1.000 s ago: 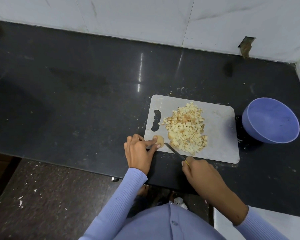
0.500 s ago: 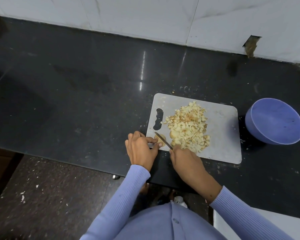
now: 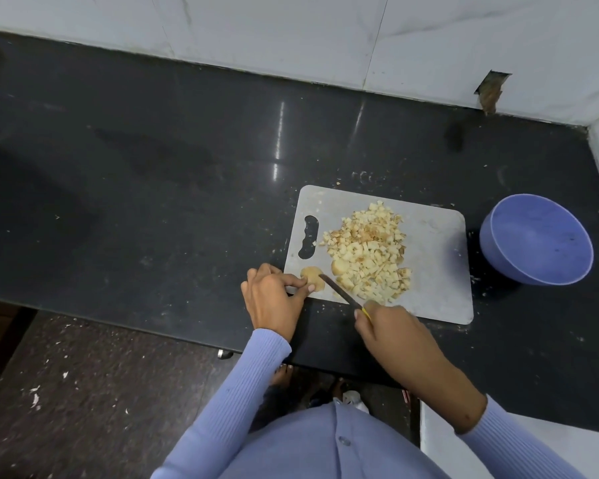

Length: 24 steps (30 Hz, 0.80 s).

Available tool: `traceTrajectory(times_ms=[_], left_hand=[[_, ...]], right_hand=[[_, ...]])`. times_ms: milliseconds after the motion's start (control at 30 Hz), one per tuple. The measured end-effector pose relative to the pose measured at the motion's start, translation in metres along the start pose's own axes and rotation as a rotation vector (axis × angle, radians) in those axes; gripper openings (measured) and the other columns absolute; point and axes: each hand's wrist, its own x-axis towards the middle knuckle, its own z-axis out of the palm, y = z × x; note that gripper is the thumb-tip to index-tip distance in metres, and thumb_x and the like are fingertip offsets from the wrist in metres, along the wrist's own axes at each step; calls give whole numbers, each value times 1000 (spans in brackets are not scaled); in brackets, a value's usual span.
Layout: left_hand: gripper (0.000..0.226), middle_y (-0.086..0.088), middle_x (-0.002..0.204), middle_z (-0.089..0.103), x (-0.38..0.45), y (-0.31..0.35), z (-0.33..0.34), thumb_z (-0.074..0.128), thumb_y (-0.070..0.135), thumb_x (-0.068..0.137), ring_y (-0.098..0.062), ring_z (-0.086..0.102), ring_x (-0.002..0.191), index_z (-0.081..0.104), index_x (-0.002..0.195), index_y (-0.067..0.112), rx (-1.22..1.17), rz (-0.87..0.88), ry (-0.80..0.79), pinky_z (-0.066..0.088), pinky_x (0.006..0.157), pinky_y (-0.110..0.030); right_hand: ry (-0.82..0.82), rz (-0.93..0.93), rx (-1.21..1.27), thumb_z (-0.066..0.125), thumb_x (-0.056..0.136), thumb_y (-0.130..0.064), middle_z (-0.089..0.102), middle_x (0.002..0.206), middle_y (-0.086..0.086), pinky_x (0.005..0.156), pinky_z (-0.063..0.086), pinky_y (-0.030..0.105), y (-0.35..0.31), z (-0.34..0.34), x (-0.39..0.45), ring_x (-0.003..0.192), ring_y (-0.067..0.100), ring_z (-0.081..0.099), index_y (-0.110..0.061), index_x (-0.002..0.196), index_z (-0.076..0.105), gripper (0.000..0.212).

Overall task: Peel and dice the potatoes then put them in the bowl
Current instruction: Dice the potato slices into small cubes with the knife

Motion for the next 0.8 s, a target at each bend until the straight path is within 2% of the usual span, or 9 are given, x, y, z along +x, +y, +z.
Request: traceTrajectory(times_ms=[200,333,533,667,800], left_hand=[[14,5,83,56,-1,0,0,80,36,72,-15,42,89,77,83,28,-27,-39,-15,21,74,-20],[12,6,84,58,0,1,-1,80,36,72,-14,44,91,77,82,28,-49,-67,-27,18,73,-19],[12,6,87,59,2,4,-4,81,34,72,-11,38,89,77,80,26,-23,-73,-31,20,77,-21],[13,7,90,59,5,8,-5,80,37,72,-9,34,89,77,79,27,48,-89,-54,18,76,-22],[12,6,92,62,5,8,-5,80,38,72,-9,36,89,77,79,28,48,-85,-57,17,74,-22]], right_hand=[[47,-54,53,28,102,-34,52,80,4,63,34,31,-19,6,19,71,24,48,-12,100,51,32],[46,-55,41,28,103,-34,62,95,12,64,33,30,-24,14,26,86,30,58,-9,106,53,36],[19,-42,-37,25,104,-30,63,101,15,66,36,34,-26,26,28,94,34,59,-7,115,46,33],[5,-52,-113,23,105,-29,64,102,12,64,35,33,-23,32,21,93,32,62,-8,119,43,32],[-40,-27,-174,21,105,-30,62,98,7,62,32,32,-11,32,2,88,28,62,-10,113,43,31]])
